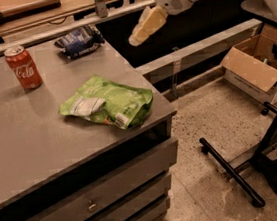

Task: Move blue chip bag near green rice chip bag

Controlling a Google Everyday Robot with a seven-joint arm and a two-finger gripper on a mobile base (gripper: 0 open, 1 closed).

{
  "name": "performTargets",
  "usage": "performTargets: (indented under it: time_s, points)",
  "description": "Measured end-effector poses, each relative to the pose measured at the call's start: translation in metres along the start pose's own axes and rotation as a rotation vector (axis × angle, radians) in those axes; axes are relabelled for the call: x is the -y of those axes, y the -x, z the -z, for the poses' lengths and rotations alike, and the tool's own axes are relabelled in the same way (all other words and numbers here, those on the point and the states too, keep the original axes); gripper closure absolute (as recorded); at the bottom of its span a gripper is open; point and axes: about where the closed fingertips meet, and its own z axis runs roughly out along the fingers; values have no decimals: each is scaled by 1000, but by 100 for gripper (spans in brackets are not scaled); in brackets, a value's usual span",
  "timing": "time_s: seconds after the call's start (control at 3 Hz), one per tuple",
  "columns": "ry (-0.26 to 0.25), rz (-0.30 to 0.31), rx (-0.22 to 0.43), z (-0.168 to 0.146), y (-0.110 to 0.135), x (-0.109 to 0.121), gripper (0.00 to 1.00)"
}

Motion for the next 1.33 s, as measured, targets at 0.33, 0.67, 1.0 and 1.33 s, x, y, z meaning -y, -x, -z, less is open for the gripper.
performTargets:
  time_s: [0.33,0.67,1.0,1.33]
  points:
    - [12,-34,29,-36,12,14,0]
    - [11,-75,59,-68,10,24,0]
    - [-13,-103,105,-97,3,34,0]
    - [-35,-118,131,-122,-4,41,0]
